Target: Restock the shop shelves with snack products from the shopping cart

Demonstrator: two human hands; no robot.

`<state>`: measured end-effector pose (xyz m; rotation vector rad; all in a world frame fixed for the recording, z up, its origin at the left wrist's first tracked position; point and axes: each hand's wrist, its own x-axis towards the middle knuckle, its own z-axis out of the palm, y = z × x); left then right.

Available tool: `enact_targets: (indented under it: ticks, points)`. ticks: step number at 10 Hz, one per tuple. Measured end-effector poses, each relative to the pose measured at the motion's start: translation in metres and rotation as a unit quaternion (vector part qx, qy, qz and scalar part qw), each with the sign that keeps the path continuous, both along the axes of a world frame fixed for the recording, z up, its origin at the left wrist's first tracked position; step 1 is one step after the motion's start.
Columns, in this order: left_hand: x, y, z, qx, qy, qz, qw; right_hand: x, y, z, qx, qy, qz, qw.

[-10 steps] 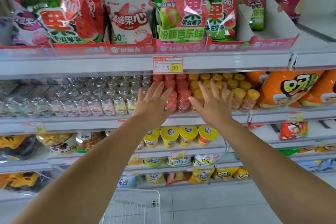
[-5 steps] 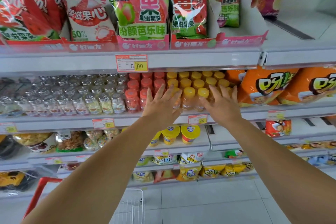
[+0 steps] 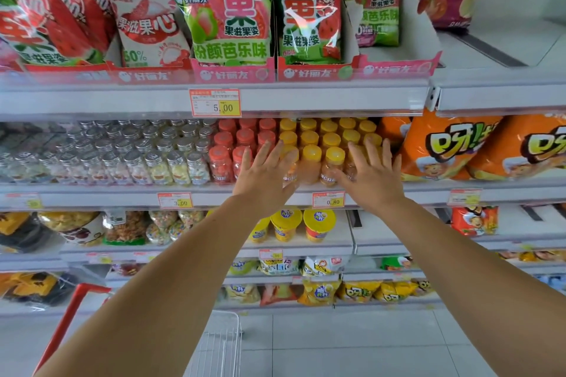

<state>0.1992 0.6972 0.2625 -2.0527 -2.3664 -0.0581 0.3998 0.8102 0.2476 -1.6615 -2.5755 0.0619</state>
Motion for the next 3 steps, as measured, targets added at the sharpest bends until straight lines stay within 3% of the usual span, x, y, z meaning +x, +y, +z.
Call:
enact_targets:
  ticks: [3]
  points:
    - [-0.012, -0.051, 0.004, 0.086, -0.018, 0.015, 0.996, -0.044, -0.089, -0.012, 0.059, 0.105, 0.097, 0.988]
